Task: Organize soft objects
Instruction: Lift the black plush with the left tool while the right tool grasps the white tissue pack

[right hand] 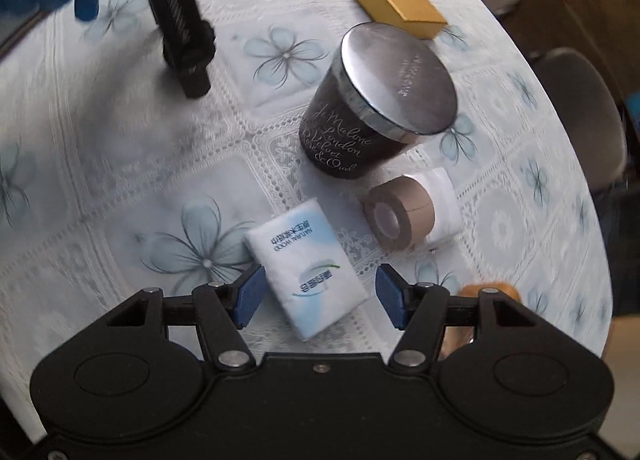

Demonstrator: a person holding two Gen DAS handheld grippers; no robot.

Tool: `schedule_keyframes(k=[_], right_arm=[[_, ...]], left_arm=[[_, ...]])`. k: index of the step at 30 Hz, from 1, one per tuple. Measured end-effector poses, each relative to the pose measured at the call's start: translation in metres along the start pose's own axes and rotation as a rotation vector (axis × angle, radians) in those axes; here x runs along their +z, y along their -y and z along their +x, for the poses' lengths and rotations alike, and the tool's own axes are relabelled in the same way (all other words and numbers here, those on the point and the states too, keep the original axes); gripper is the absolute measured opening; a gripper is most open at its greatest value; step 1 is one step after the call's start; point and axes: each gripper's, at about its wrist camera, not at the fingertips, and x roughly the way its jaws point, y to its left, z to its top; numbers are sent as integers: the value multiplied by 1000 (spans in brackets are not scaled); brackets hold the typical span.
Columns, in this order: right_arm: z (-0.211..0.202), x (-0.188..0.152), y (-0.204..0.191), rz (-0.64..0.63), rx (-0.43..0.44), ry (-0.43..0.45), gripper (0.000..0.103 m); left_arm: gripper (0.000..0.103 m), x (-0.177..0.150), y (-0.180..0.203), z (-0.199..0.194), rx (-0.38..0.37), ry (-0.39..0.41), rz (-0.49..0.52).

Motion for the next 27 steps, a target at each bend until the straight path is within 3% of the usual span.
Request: schedule_keyframes(k=[6, 11, 14, 17, 21, 24, 27], right_arm=[[25, 2, 14, 17, 128, -20, 60], [29, -2, 33, 217, 229, -9, 56], [25, -7, 40, 352, 281, 0, 54], [15, -12, 42, 476, 318, 22, 54], [2, -18, 39, 609, 345, 52, 54], [-6, -23, 36, 665, 345, 60, 54], [-16, -28, 32, 698, 347, 67, 54]], left_arm=[[96, -4, -7, -9, -15, 8, -60], [96, 5, -6, -9, -1, 15, -85], [82, 9, -5, -8, 0, 2, -100], [56, 7, -4, -11, 32, 16, -96], [54, -1, -11, -17, -35, 2, -137], [53, -11, -5, -24, 0, 13, -124], [54, -22, 7, -35, -17, 23, -103]])
